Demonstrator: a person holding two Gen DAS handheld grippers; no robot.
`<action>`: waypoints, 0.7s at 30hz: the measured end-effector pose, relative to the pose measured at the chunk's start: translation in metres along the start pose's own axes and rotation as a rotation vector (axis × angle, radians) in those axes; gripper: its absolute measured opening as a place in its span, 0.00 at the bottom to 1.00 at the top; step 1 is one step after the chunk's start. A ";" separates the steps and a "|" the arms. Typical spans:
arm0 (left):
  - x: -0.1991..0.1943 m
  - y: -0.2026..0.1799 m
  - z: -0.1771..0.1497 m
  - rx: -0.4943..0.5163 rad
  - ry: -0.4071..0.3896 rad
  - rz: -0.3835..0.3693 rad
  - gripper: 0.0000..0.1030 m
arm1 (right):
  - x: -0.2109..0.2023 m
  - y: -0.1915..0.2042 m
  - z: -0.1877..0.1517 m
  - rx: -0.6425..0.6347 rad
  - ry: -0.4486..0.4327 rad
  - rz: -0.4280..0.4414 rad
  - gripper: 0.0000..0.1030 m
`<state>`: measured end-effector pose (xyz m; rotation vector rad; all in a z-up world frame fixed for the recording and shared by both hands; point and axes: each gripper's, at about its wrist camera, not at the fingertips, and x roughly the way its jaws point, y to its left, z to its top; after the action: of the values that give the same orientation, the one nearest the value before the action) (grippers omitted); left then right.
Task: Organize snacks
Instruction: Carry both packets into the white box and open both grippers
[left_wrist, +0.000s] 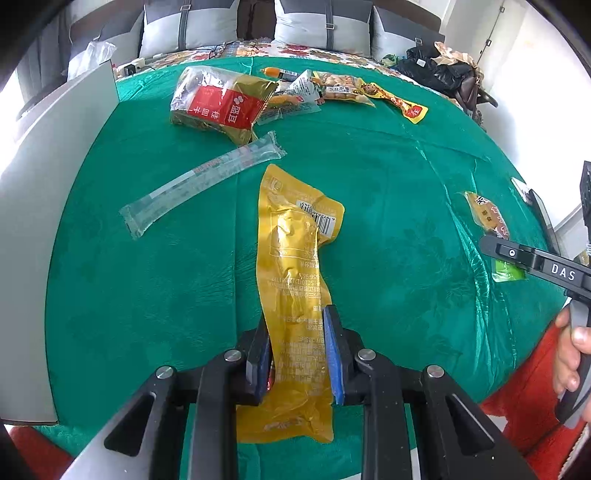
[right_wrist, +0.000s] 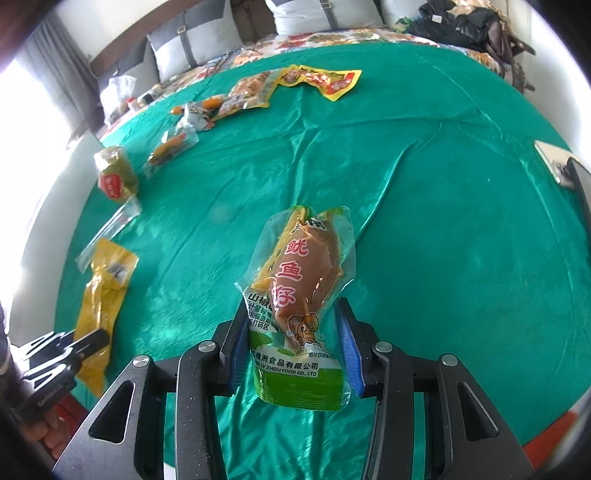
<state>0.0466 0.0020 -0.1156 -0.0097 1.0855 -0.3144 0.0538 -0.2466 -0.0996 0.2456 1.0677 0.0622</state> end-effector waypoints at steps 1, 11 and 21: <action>0.000 0.000 -0.001 0.002 -0.002 0.003 0.24 | -0.001 0.003 -0.001 -0.005 -0.003 0.002 0.44; -0.009 0.005 -0.002 -0.021 -0.031 0.005 0.24 | 0.000 0.024 -0.006 -0.053 -0.004 0.009 0.44; -0.093 0.069 0.022 -0.228 -0.180 -0.111 0.24 | 0.001 0.099 0.008 -0.141 0.037 0.118 0.44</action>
<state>0.0435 0.0887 -0.0357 -0.2970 0.9386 -0.2822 0.0679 -0.1511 -0.0740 0.1807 1.0799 0.2476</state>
